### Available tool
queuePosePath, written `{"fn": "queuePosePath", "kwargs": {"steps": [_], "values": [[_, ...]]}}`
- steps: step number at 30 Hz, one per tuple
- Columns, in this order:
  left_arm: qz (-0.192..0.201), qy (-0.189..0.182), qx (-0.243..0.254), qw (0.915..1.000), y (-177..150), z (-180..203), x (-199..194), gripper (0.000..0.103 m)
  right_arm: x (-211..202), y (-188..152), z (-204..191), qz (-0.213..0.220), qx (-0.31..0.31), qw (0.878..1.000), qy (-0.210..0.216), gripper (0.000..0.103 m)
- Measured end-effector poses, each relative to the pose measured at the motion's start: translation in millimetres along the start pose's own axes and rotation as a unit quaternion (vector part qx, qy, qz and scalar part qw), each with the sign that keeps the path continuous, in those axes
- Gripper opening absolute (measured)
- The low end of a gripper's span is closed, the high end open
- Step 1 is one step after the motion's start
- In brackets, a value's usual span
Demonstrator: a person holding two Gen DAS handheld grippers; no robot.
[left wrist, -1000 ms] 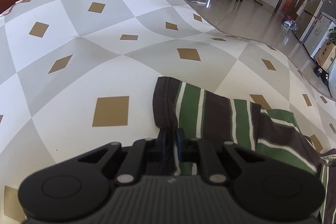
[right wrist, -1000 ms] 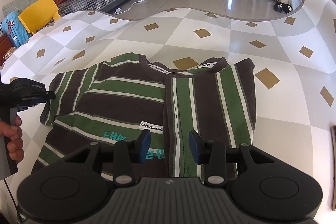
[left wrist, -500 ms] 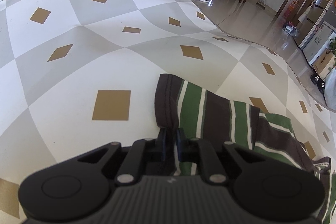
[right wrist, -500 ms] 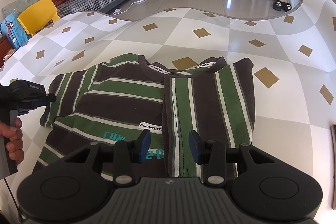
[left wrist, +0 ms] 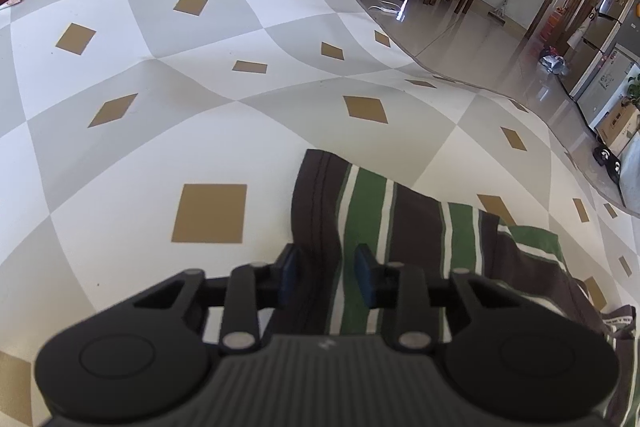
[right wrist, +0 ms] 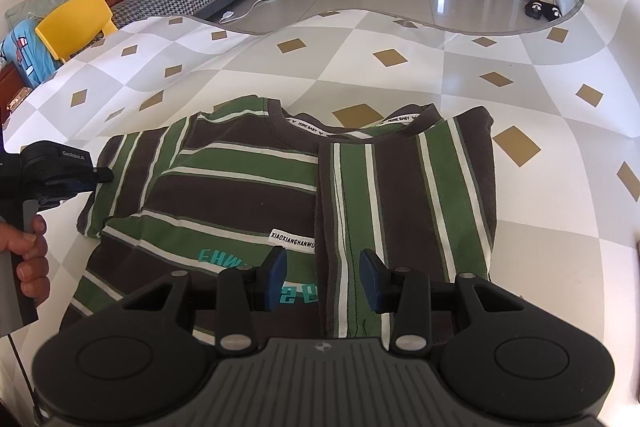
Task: Fold clothes
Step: 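Lift and fold the held side over toward the center with the left gripper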
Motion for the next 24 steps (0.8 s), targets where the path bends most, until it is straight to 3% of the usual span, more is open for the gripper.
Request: {"fn": "queuePosePath", "kwargs": {"steps": [6,15,21,24], "values": [[0.013,-0.025,-0.008,0.9996,2,12,-6,0.005,0,1,3,0.001,0.004,1.000,-0.002,0.039],[0.018,-0.127,0.019,0.9916,3,76,-35,0.005,-4,2,8,0.004,0.008,1.000,-0.005,0.039],[-0.013,-0.176,0.067,0.9820,-32,130,-41,0.005,-9,-3,15,0.002,0.005,1.000,-0.012,0.039],[-0.039,-0.181,0.100,0.9776,-60,151,-34,0.005,-10,-7,21,-0.003,0.003,1.000,-0.018,0.039]]}}
Point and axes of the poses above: each gripper's, at about its wrist camera, not at the fingertips, and x roughly the way its jaws point, z to its right, y to its top, the point moved 5 cm from there along x, roughly the way its jaws point, and after that the axes turned 11 degrees about -y, right-handed, at the moved point
